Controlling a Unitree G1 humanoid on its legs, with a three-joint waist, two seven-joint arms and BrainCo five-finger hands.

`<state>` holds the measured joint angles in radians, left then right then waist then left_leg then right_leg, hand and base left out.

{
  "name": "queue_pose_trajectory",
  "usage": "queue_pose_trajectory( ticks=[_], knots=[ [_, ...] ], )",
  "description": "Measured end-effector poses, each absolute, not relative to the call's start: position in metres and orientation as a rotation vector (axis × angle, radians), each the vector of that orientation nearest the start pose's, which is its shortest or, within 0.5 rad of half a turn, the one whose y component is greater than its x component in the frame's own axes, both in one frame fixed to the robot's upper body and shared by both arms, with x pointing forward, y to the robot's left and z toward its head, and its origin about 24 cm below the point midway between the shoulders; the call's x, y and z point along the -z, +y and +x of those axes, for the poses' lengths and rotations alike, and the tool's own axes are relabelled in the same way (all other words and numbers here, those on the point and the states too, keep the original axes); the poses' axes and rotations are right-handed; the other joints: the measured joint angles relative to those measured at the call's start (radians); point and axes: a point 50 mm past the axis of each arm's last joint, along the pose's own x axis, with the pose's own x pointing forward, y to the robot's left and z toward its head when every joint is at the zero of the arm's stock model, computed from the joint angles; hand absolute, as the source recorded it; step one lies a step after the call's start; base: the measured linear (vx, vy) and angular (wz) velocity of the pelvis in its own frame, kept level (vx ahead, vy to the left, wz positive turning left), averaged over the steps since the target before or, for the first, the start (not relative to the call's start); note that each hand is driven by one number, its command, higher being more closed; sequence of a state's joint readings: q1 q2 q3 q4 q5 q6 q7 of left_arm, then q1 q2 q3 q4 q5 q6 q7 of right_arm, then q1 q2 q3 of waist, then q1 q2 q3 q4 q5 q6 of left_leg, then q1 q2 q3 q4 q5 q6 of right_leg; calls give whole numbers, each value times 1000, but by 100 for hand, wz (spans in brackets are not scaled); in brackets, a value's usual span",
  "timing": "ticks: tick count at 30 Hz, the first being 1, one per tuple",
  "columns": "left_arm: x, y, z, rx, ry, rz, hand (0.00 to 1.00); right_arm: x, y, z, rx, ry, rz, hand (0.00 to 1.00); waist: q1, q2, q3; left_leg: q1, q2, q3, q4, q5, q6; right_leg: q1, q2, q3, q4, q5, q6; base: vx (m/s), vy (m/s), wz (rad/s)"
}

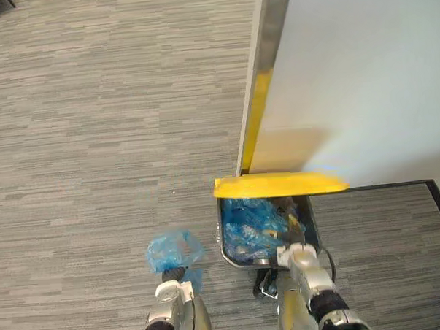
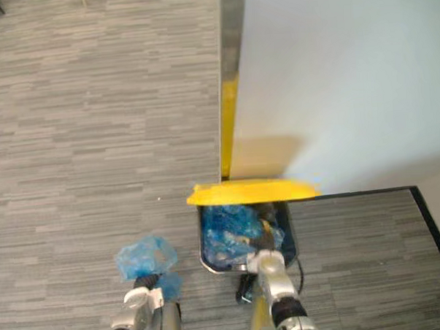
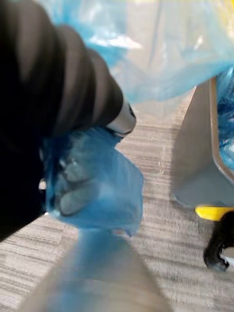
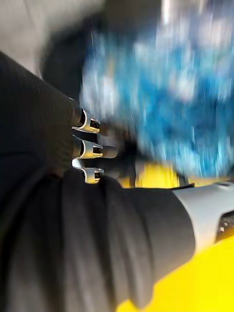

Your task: Gather rubbish on tea table into small bin, then transfer packed bag to large trash can.

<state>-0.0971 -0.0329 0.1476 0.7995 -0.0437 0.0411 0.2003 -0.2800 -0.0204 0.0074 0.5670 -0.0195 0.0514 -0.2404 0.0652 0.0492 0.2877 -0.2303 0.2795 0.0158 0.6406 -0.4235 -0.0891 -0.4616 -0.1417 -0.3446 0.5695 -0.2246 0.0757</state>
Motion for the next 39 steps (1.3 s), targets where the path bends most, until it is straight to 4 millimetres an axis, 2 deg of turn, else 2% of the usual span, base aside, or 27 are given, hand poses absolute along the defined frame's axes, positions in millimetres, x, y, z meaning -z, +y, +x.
queue_pose_trajectory(
  ticks=[1, 3, 4, 6, 7, 9, 11, 13, 16, 20, 22, 27, 31, 32, 35, 39],
  knots=[
    [109, 166, 204, -299, 755, -52, 100, 17, -146, 292, 162, 327, -107, 0, 0, 0, 1, -1, 1, 0, -1, -2, -2, -1, 1, 1, 0, 1, -1, -138, -31, 16],
    [101, 167, 213, -292, 704, -29, 100, -18, -142, 314, 147, 194, -109, 0, 18, -23, 33, -17, 3, -2, 2, -20, -19, -14, 5, 13, -2, 34, -5, -132, -3, 3],
    [101, 167, 213, -292, 702, -29, 100, -22, -142, 316, 144, 179, -101, 0, 23, -25, 35, -19, 3, -2, 5, -21, -20, -15, 5, 14, -3, 39, -7, -105, 8, -1],
    [96, 166, 217, -282, 679, -33, 100, -54, -142, 332, 136, 71, -113, 0, 37, -28, 41, -54, -1, -29, 24, -18, -41, -30, 3, 3, -3, 47, -9, -70, 1, 12],
    [95, 165, 219, -278, 670, -33, 100, -58, -142, 335, 136, 57, -115, 0, 39, -29, 46, -55, -1, -32, 25, -17, -44, -30, 2, 2, -3, 48, -10, -51, -15, 18],
    [86, 166, 225, -275, 623, -45, 100, -89, -148, 351, 146, -30, -120, 0, 45, -30, 58, -71, -1, -56, 28, -7, -65, -31, 2, -14, -1, 47, -10, -13, -23, 17],
    [82, 164, 228, -264, 598, -51, 100, -108, -149, 359, 156, -78, -101, 0, 46, -30, 65, -70, 0, -57, 28, -3, -71, -31, 1, -15, 6, 45, -11, 7, -11, 5],
    [75, 162, 232, -248, 563, -56, 100, -117, -151, 364, 163, -96, -94, 0, 46, -31, 77, -69, 0, -57, 28, 3, -82, -32, -1, -14, 19, 48, -16, 17, -2, 2],
    [55, 150, 245, -192, 467, -72, 100, -126, -158, 372, 186, -93, -64, 0, 47, -40, 95, -76, 0, -60, 28, 7, -91, -38, -6, -15, 31, 45, -11, 14, -4, 5],
    [34, 147, 258, -153, 360, -74, 100, -140, -166, 379, 226, -113, -62, 0, 45, -50, 109, -100, -11, -74, 29, 17, -107, -66, -17, -16, 51, 40, -3, -21, -25, 7],
    [24, 142, 262, -123, 315, -73, 100, -140, -171, 379, 244, -103, -52, 0, 46, -50, 109, -107, -10, -90, 28, 21, -113, -65, -17, -25, 54, 35, 4, -15, -41, 15],
    [-23, 106, 276, 59, 121, -129, 100, -143, -174, 384, 255, -91, -62, 0, 44, -51, 109, -117, -10, -101, 27, 30, -115, -65, -11, -26, 44, 20, 0, -13, -17, 6],
    [-53, 83, 277, 178, -2, -207, 100, -144, -179, 387, 274, -81, -43, 0, 43, -51, 109, -116, -11, -100, 27, 30, -115, -63, 5, -5, 34, 24, -6, 0, 0, 0],
    [-65, 75, 277, 223, -44, -217, 100, -146, -179, 388, 275, -81, -40, 0, 43, -55, 112, -116, -12, -96, 28, 31, -116, -62, 5, -3, 33, 37, -23, 0, 0, 0],
    [-86, 57, 275, 312, -120, -233, 100, -149, -177, 391, 273, -79, -39, 0, 41, -67, 118, -113, -12, -87, 29, 31, -117, -62, 4, 5, 32, 45, -28, 6, 24, -5],
    [-109, 28, 272, 441, -203, -222, 100, -153, -176, 393, 268, -74, -39, 0, 38, -69, 119, -116, -12, -79, 28, 31, -116, -62, 8, 10, 13, 59, -28, -12, 13, -5]
  ],
)
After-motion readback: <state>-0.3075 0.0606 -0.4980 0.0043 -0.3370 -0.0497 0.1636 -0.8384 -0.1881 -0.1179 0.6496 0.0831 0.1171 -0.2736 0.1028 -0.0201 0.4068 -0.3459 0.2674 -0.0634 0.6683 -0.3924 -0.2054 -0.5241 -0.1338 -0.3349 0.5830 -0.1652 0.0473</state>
